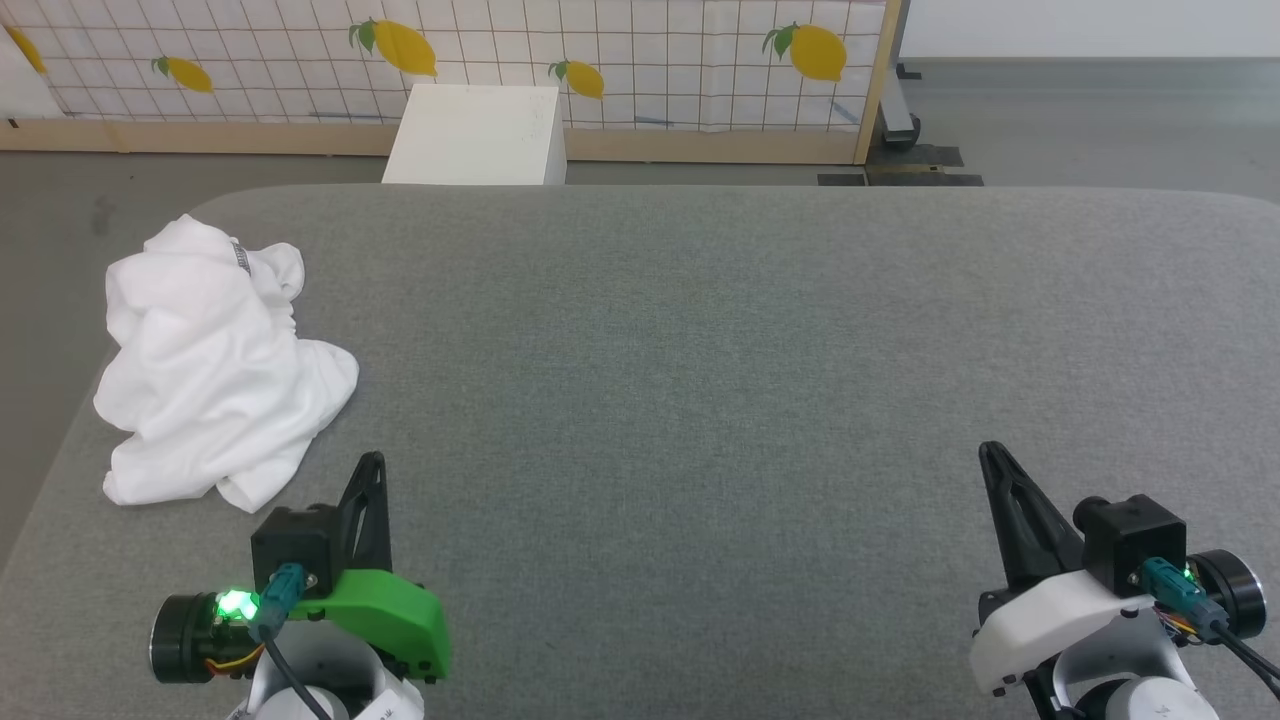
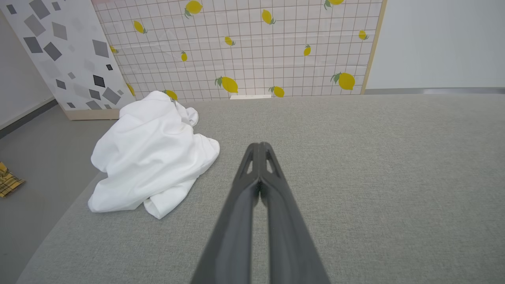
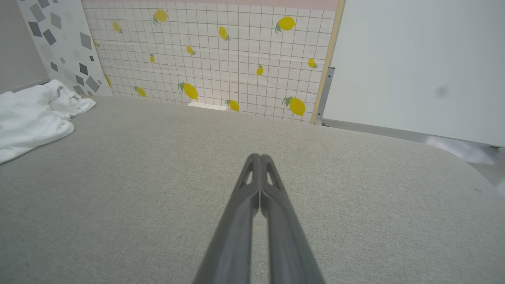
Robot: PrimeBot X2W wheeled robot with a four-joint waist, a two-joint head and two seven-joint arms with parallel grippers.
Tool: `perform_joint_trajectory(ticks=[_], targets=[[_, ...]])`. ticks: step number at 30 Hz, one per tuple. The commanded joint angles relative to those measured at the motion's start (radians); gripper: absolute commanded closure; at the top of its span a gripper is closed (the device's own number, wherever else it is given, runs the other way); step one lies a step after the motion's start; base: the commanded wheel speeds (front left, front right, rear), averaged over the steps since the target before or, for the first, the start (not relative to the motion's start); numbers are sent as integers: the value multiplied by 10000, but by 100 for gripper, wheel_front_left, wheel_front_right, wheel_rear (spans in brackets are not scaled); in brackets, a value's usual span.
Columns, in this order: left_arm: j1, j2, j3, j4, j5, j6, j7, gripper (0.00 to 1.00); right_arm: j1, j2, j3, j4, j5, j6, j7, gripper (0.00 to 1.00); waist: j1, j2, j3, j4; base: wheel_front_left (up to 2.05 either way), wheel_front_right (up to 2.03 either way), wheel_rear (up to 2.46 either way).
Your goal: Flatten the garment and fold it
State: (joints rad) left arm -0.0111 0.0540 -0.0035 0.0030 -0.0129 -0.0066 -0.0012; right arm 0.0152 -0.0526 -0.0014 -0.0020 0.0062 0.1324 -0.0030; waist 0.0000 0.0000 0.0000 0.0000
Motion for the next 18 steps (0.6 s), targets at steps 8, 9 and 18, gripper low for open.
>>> perform_joint_trajectory(ticks=[8, 9, 18], targets=[[111, -38, 35, -30, 129, 66, 12, 100, -152, 24, 14, 20, -62, -17, 30, 100, 0, 0, 0, 0, 0, 0, 0], [111, -38, 35, -30, 129, 66, 12, 100, -152, 24, 14, 20, -62, -17, 30, 100, 0, 0, 0, 0, 0, 0, 0], [111, -38, 35, -30, 129, 66, 12, 100, -152, 24, 14, 20, -62, -17, 30, 100, 0, 0, 0, 0, 0, 0, 0]])
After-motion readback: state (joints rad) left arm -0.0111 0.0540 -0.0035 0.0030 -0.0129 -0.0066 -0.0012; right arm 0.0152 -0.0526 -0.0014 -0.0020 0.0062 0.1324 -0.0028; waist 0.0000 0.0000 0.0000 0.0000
